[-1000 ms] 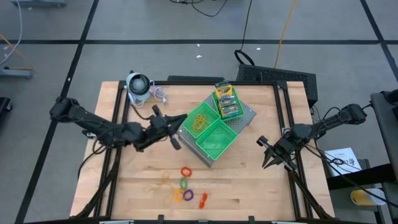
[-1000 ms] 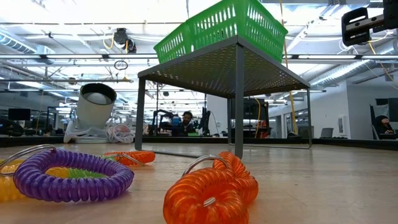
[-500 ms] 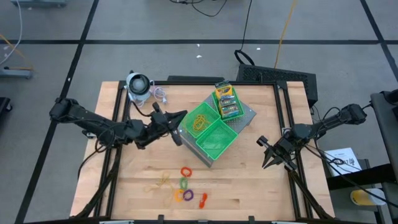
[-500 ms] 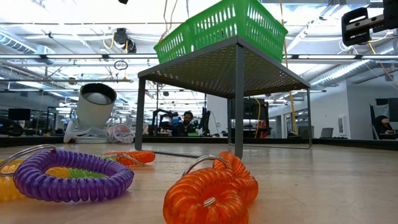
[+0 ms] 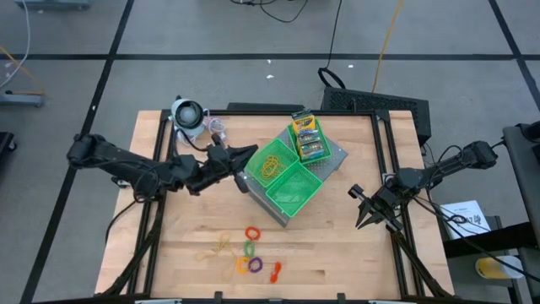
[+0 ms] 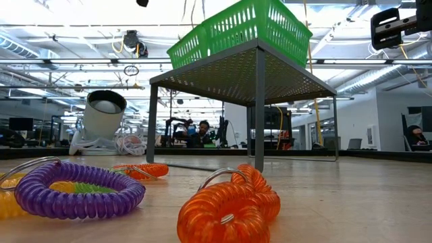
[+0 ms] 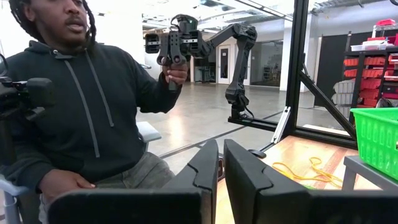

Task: Pick & Place Office Desk Supplies
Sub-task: Put the yellow rubber band into the top left green bin on the shelf

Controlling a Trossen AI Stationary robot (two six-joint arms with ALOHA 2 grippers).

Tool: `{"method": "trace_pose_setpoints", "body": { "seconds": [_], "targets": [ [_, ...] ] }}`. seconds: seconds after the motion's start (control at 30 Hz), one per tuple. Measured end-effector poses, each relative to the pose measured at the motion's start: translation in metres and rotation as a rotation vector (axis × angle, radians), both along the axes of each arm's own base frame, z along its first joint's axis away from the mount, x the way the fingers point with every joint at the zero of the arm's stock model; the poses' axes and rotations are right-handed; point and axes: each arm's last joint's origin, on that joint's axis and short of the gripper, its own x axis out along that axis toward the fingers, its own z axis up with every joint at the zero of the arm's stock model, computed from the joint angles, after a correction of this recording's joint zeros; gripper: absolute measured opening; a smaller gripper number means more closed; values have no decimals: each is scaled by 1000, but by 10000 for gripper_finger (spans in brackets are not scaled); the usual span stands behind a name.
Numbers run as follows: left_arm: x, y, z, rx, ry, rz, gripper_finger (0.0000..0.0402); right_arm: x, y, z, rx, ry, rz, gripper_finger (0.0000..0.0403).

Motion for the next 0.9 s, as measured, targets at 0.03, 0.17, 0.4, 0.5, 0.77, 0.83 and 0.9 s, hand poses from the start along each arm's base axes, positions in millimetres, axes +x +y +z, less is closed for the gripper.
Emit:
{"method": "trace_pose_setpoints", "body": {
  "seconds": [0.03, 0.17, 0.4, 0.5, 0.77, 0.83, 0.9],
  "targets": [
    [1, 1, -1, 2, 3, -1, 4, 0, 0, 0, 0, 0, 0, 20],
    [4, 6, -2, -12, -5, -30, 3, 0, 0, 0, 0, 0, 0, 20],
    [5, 8, -11, -49, 60, -43, 4, 0, 0, 0, 0, 0, 0, 20],
    [9, 7, -20, -86, 116, -43, 2, 0, 0, 0, 0, 0, 0, 20],
    [15, 6, -43, -165, 237, -47, 5, 0, 0, 0, 0, 0, 0, 20],
    [16, 6, -47, -174, 262, -45, 3, 0, 0, 0, 0, 0, 0, 20],
    [19, 5, -52, -183, 271, -55, 8, 0, 0, 0, 0, 0, 0, 20]
  ]
}}
